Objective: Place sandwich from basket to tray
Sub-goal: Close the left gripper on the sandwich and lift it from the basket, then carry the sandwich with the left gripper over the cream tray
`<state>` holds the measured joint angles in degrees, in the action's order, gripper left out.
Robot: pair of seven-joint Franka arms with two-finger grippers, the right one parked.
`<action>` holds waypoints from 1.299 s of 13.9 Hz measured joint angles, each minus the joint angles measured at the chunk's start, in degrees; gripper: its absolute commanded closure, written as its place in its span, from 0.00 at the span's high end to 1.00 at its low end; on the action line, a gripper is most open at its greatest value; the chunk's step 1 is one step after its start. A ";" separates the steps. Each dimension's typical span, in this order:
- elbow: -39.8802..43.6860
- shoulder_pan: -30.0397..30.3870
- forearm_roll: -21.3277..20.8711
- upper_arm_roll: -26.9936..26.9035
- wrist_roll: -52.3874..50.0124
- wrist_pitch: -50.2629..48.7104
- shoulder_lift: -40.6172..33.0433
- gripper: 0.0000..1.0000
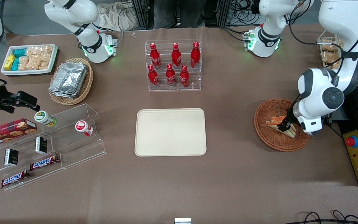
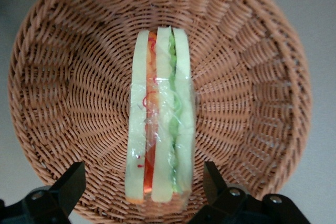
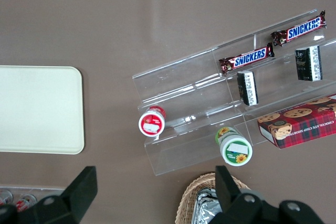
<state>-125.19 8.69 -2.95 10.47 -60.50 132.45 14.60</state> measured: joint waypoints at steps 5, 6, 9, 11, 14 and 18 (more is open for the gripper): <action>-0.04 0.00 -0.01 -0.03 0.01 2.93 2.76 0.48; -0.04 0.00 -0.02 -0.03 0.04 3.08 2.95 0.21; 0.05 -0.02 -0.10 -0.02 0.31 3.42 3.02 0.00; 0.46 -0.11 -0.24 0.14 0.42 3.05 2.11 0.00; 5.06 -0.53 -0.30 2.30 0.43 -6.67 -2.01 0.00; 19.41 -1.56 -0.30 10.35 5.91 -26.98 -5.16 0.00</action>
<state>-105.77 7.13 -3.25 20.82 -54.59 105.47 9.44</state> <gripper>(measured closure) 0.775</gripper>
